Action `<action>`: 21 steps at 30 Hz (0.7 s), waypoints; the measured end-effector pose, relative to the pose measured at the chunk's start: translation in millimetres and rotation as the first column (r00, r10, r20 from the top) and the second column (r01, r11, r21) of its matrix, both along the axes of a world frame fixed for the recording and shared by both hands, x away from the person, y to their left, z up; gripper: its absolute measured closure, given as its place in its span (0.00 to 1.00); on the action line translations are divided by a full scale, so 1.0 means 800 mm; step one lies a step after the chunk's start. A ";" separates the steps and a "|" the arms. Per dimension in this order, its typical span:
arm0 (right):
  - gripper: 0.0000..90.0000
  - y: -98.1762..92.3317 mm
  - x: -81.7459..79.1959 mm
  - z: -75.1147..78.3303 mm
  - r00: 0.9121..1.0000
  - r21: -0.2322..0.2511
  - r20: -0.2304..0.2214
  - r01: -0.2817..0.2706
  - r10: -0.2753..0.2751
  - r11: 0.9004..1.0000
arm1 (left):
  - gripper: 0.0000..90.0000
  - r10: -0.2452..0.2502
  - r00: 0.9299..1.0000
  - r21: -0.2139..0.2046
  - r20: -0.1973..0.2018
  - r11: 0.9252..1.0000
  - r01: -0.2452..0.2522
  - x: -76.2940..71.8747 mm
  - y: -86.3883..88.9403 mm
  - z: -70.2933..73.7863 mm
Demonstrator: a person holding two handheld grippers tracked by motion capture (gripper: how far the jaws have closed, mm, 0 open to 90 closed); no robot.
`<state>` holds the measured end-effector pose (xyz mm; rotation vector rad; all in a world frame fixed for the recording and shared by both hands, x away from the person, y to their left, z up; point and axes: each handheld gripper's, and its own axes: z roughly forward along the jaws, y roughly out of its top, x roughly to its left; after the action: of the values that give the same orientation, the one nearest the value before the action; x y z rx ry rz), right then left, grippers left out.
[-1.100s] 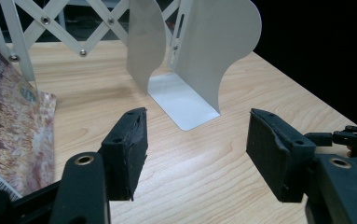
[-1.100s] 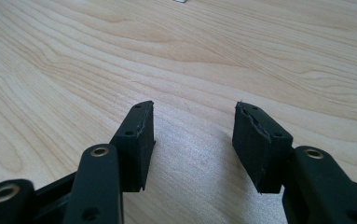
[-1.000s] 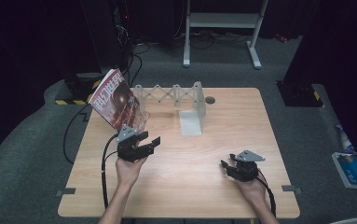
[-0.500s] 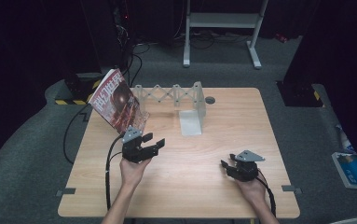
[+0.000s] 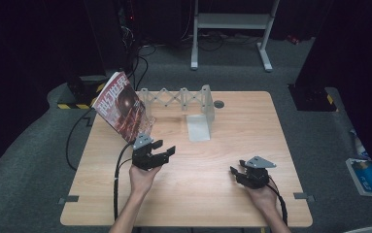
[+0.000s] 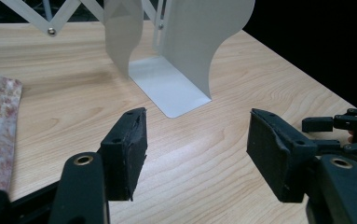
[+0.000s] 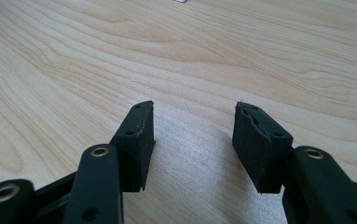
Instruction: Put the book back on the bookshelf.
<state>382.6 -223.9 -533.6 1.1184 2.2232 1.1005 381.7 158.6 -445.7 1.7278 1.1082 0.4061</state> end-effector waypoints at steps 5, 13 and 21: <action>0.54 0.000 0.000 0.000 1.000 0.000 0.000 0.000 0.000 1.000 | 0.42 -0.004 1.000 0.013 -0.001 1.000 0.004 0.001 -0.004 -0.003; 0.54 0.000 0.000 0.000 1.000 -0.001 0.000 0.000 0.000 1.000 | 0.42 -0.008 1.000 0.027 -0.012 1.000 0.008 0.005 -0.010 -0.010; 0.54 0.000 0.000 0.000 1.000 0.000 0.000 0.000 0.000 1.000 | 0.43 -0.010 1.000 0.031 -0.025 0.999 0.010 0.009 -0.016 -0.018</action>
<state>382.6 -223.9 -533.6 1.1187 2.2235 1.1007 389.0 145.6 -460.2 1.7695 1.1155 0.3990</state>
